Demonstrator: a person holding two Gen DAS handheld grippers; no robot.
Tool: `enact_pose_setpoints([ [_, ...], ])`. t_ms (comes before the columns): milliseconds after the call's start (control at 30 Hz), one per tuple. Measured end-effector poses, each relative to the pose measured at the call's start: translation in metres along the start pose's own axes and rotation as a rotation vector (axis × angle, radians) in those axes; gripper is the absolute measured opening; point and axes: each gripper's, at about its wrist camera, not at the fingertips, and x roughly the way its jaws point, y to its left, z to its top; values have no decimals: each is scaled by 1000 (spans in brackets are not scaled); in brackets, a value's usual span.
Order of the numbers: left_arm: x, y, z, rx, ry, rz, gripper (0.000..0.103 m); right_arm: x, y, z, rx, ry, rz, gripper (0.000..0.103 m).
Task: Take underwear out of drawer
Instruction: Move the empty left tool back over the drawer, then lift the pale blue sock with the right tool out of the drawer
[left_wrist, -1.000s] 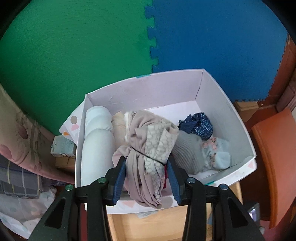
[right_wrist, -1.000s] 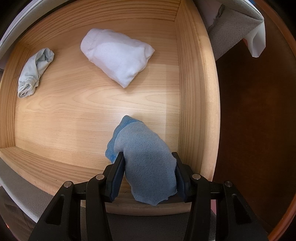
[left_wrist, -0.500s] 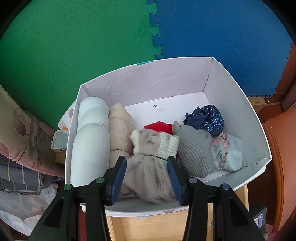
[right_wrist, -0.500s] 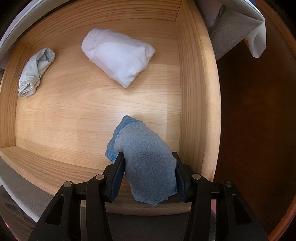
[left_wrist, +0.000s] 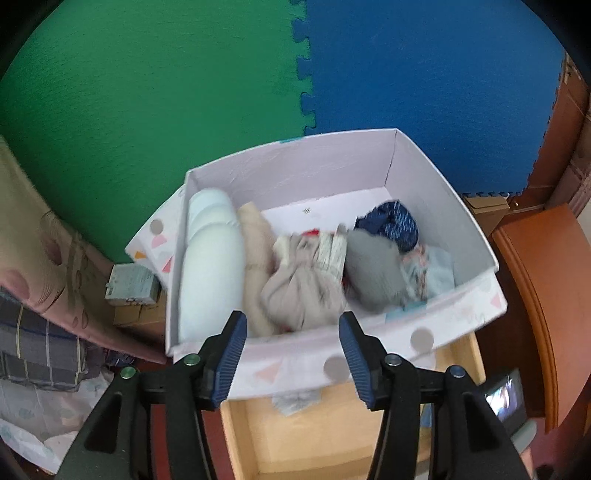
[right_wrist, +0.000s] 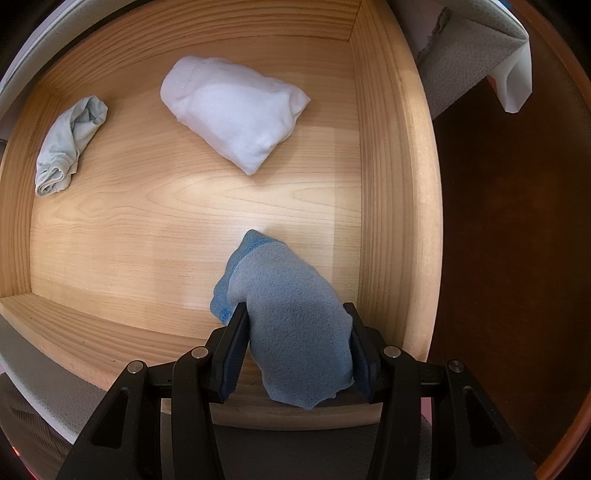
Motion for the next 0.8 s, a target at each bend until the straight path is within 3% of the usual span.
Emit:
enact_pose_setpoints([
  [233, -7, 19, -62, -12, 24, 16, 54, 0, 0, 0, -3, 1, 0, 46],
  [433, 11, 23, -118, -3, 82, 43, 54, 0, 1, 1, -2, 3, -2, 46],
  [667, 44, 32, -172, -93, 134, 30, 54, 0, 5, 3, -4, 9, -11, 46],
  [800, 58, 34, -186, -137, 155, 40, 54, -1, 11, 5, -4, 11, -13, 46],
])
